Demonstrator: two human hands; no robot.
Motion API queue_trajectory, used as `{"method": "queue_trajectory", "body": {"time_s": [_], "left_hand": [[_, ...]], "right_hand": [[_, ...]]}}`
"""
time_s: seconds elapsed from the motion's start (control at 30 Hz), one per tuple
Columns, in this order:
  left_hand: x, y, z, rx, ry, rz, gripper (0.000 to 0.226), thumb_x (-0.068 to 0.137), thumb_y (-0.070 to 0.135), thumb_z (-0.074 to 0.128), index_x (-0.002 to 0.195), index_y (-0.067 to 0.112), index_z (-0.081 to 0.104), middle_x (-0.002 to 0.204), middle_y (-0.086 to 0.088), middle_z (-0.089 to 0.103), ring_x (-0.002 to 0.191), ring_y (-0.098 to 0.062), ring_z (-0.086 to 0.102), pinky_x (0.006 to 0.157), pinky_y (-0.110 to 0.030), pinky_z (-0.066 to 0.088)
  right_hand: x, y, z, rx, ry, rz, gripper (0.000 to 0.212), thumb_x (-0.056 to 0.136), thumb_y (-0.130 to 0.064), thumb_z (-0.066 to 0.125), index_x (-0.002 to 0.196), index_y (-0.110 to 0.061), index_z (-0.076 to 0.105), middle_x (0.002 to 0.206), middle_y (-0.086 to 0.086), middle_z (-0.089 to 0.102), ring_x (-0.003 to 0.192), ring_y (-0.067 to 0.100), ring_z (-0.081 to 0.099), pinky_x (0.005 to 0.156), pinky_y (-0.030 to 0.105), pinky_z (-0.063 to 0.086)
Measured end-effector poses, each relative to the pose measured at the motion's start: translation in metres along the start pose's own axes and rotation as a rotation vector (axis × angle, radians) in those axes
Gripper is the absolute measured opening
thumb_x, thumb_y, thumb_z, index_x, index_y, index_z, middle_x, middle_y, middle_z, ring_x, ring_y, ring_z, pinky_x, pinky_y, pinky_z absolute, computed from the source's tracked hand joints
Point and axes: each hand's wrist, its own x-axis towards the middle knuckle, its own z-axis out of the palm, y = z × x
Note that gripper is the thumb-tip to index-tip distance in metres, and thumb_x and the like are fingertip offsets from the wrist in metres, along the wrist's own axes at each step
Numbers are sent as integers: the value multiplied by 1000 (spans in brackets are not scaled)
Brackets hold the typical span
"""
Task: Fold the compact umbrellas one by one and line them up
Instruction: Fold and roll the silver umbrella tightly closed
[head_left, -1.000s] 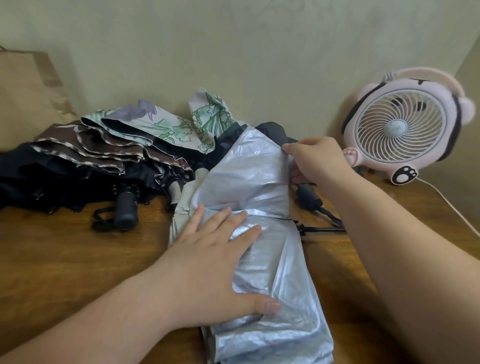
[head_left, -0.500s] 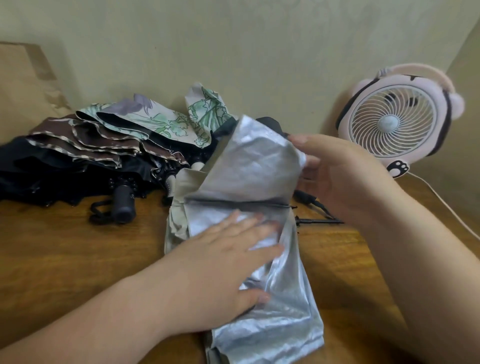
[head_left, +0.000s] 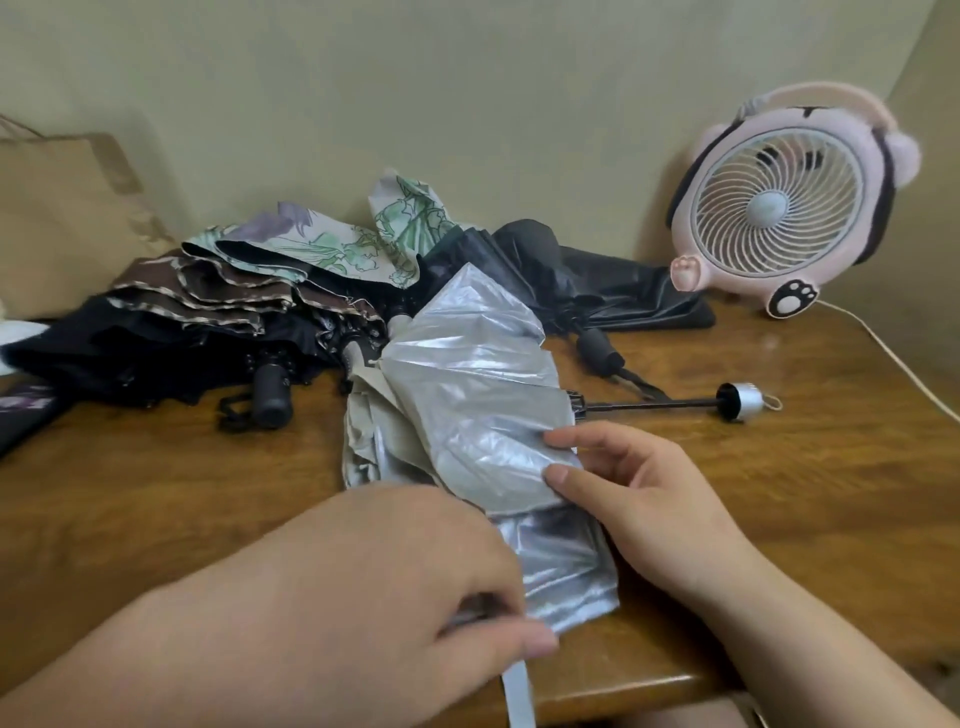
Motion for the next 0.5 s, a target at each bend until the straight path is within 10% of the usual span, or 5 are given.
{"method": "queue_trajectory", "body": {"time_s": [0.17,0.33,0.5], "left_hand": [[-9,-1,21,-638,451,-706,31,70,57,77,84,32,64,72,-1,70,56,-19,64,56,-39,54],[5,-5,45,-1192,577,-861,58,70,26,86,115,15,51,101,-12,72,52,-23,60,36,-27,39],[7,-4,56,-1046,633,-929,49,79,23,86,112,24,49,97,-6,71,50,-19,59,36,-28,40]], "right_hand": [[-4,-3,-1,-30,21,-40,29,88,-6,76,112,-23,71,89,16,77,91,44,71,87,61,55],[-7,-7,-7,-8,-1,-34,33,88,-7,76,116,-22,69,89,16,76,90,40,71,85,48,58],[-9,-8,-10,14,-13,-63,35,89,-6,76,119,-21,67,91,21,73,83,31,73,88,43,57]]}}
